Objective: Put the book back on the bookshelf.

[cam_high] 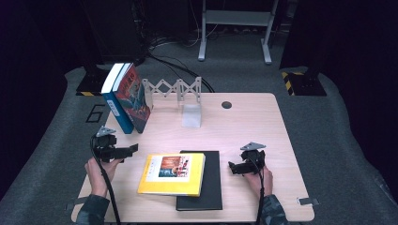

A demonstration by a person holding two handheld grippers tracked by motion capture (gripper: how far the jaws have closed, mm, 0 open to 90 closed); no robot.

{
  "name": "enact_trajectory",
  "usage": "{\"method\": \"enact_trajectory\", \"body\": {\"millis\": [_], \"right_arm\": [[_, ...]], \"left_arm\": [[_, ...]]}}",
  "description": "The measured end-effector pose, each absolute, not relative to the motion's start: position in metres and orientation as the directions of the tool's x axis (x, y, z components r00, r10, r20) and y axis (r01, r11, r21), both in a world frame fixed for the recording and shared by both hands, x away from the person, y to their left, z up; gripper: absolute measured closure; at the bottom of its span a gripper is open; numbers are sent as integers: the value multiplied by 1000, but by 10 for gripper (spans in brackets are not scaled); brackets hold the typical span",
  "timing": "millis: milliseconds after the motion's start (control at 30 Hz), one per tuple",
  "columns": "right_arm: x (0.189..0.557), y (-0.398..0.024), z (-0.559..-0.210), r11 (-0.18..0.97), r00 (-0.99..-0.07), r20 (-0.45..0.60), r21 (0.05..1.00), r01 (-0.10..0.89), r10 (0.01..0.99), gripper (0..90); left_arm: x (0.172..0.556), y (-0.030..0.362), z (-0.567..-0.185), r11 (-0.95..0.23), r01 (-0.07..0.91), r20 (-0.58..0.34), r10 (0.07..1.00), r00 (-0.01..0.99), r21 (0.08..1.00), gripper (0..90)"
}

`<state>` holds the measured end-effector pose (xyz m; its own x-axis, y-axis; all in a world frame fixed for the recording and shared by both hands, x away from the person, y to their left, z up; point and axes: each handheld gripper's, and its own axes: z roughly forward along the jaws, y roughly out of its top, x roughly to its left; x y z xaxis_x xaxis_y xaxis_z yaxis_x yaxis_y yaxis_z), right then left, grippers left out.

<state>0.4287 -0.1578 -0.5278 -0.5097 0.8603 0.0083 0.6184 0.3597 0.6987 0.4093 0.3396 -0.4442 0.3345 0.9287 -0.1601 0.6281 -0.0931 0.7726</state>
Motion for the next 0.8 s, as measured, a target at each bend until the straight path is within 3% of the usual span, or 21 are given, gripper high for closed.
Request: {"method": "enact_trajectory", "body": {"millis": [467, 633, 800], "right_arm": [[428, -155, -524, 361, -523, 38, 680, 638, 852, 0], [423, -147, -506, 369, -553, 63, 682, 632, 831, 0], [416, -121, -476, 419, -646, 69, 708, 569, 760, 12]], "left_arm": [[391, 338, -473, -77, 651, -198, 920, 339, 755, 0], [384, 338, -476, -70, 636, -186, 927, 327, 768, 0], [383, 338, -483, -74, 645, -176, 933, 314, 760, 0]]}}
